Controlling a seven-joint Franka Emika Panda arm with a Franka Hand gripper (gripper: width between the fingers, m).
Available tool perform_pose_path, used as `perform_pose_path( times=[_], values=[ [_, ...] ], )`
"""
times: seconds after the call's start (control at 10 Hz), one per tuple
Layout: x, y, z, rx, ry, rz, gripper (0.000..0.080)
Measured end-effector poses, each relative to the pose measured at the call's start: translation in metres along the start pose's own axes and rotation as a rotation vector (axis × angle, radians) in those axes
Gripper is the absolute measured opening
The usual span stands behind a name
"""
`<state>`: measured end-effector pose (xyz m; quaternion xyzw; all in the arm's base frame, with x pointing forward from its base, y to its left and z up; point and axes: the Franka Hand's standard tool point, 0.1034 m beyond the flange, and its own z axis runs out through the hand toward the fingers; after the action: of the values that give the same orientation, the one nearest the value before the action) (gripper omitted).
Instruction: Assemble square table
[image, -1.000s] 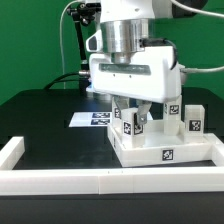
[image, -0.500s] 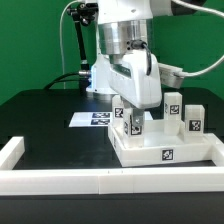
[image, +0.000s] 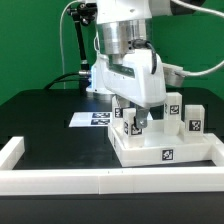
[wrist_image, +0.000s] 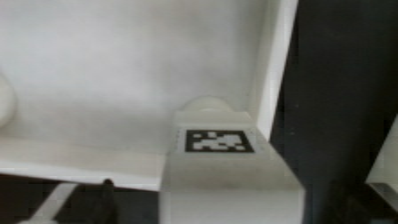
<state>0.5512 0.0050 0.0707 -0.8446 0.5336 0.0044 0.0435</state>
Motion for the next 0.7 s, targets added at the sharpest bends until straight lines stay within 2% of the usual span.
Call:
perform_pose_path(
  times=[0.4,0.7],
  values=[
    [-0.0041,-0.0006,0.0015,-0.004,-0.001,-0.382,0.0648],
    [-0.0039,-0.0002,0.0002,-0.027,-0.014,-0.677,0.0649]
  ],
)
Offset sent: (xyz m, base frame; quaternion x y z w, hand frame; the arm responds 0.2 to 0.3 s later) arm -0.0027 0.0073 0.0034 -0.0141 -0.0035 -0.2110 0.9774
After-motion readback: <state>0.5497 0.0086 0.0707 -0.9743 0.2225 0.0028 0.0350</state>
